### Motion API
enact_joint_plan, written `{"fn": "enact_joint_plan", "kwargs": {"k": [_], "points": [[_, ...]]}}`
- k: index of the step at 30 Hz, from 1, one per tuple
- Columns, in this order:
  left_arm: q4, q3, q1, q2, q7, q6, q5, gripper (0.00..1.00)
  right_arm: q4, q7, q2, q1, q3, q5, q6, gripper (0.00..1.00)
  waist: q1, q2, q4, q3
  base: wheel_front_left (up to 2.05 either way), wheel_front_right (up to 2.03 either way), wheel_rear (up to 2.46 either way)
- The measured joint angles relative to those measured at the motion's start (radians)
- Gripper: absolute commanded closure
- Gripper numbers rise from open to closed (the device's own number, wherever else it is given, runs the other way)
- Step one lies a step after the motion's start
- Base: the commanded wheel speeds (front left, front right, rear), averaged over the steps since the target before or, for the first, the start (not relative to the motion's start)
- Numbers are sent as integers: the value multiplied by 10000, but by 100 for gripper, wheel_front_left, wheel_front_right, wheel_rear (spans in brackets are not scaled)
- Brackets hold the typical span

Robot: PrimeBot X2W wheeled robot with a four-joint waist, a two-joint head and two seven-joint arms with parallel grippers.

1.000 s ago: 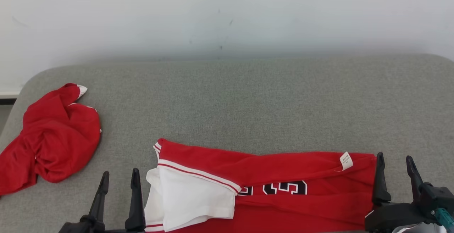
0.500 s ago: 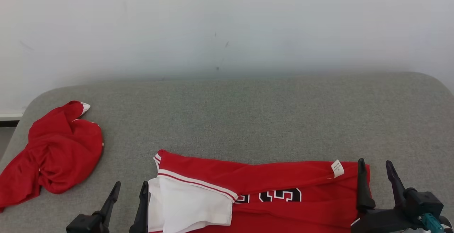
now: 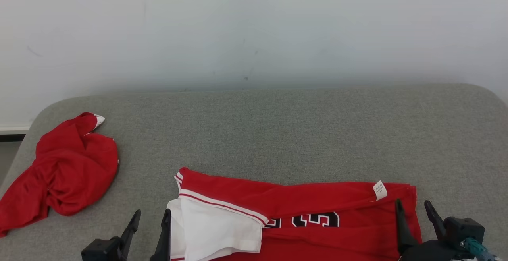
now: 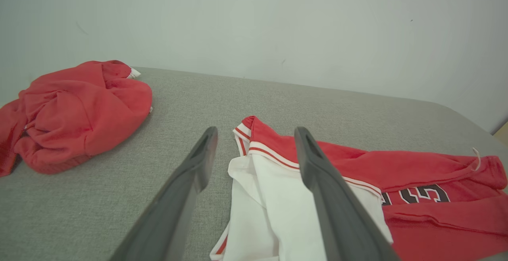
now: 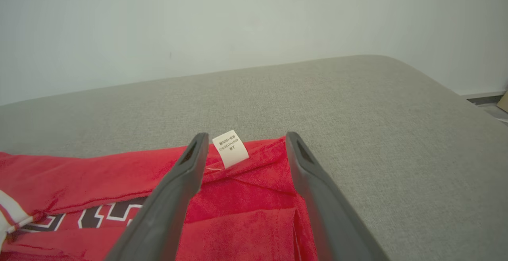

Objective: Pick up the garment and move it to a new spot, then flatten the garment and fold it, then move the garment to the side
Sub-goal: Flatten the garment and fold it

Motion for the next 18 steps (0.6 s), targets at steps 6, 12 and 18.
{"fn": "enact_joint_plan", "kwargs": {"k": [6, 12, 18], "points": [[21, -67, 6, -10, 102, -2, 0, 0, 600, 1651, -715, -68, 29, -35, 4, 0, 0, 0, 11, 89, 0, 0, 0], [46, -360, -98, -142, 278, -63, 0, 0, 1212, 3058, -1172, -569, 42, -102, 8, 0, 1, 0, 82, 301, 0, 0, 0], [75, -462, -176, -167, 376, -184, 0, 0, 1685, 3718, -1241, -982, 0, -102, 8, 0, 1, 0, 197, 563, 0, 0, 0]]}}
